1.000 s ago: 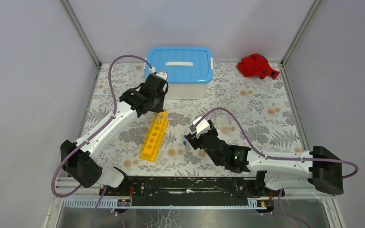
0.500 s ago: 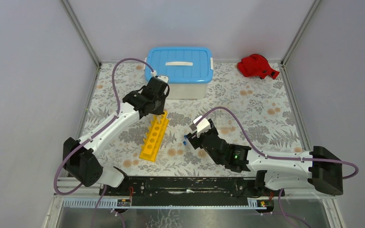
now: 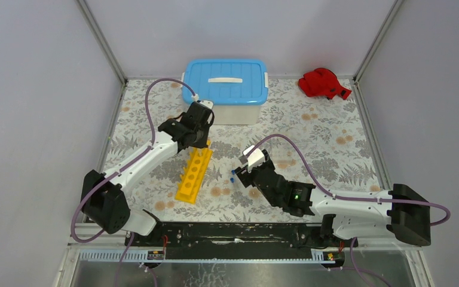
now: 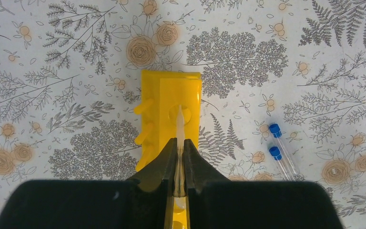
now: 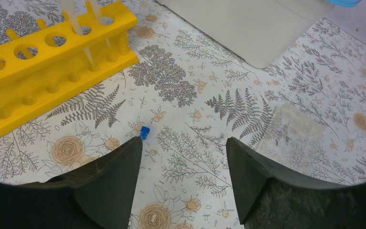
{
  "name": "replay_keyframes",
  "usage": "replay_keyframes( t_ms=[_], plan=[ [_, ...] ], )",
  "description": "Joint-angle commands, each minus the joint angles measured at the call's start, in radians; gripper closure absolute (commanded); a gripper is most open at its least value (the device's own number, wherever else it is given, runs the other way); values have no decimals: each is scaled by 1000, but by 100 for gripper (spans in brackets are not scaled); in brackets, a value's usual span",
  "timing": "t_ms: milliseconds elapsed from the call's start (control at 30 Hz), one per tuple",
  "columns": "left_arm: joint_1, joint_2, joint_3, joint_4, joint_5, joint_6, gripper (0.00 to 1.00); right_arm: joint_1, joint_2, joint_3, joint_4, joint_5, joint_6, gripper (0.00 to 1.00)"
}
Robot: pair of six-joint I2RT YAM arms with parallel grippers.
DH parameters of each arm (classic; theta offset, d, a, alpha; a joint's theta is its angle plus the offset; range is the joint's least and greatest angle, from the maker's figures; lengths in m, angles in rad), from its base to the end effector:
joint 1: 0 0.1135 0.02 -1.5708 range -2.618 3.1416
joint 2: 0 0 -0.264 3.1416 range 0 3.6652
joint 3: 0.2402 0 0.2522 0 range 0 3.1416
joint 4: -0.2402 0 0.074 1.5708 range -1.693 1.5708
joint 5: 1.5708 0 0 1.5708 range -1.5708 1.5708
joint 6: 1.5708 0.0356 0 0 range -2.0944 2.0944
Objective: Organize the chemistry lab equipment
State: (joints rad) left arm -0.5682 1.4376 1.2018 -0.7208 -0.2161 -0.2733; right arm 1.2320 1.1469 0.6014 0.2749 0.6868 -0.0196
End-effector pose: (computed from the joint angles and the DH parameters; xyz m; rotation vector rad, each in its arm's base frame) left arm 0.2568 -0.1549 0.2874 0.2817 2.4808 -0.0762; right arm 0.1043 0.2281 0.2512 -0.6295 1.6706 0.2401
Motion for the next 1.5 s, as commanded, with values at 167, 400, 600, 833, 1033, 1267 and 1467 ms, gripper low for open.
replay_keyframes(
  t_ms=[167, 400, 600, 833, 1033, 1267, 1467],
  plan=[
    [14, 9, -43, 77, 25, 4, 98, -14, 5, 0, 47, -10, 41, 28],
    [17, 9, -63, 93, 36, 2, 97, -17, 10, -2, 49, -15, 43, 28],
    [19, 9, -72, 100, 37, 1, 94, -19, 10, -2, 49, -17, 43, 28],
    [21, 9, -83, 107, 37, 0, 80, -21, 11, -2, 50, -18, 45, 27],
    [21, 8, -78, 107, 38, 2, 69, -25, 17, 1, 49, -22, 45, 28],
    [21, 9, -44, 89, 34, 6, 58, -28, 21, 11, 42, -25, 43, 28],
    [22, 7, 3, 63, 18, 15, 51, -29, 23, 23, 32, -23, 41, 27]
  ],
)
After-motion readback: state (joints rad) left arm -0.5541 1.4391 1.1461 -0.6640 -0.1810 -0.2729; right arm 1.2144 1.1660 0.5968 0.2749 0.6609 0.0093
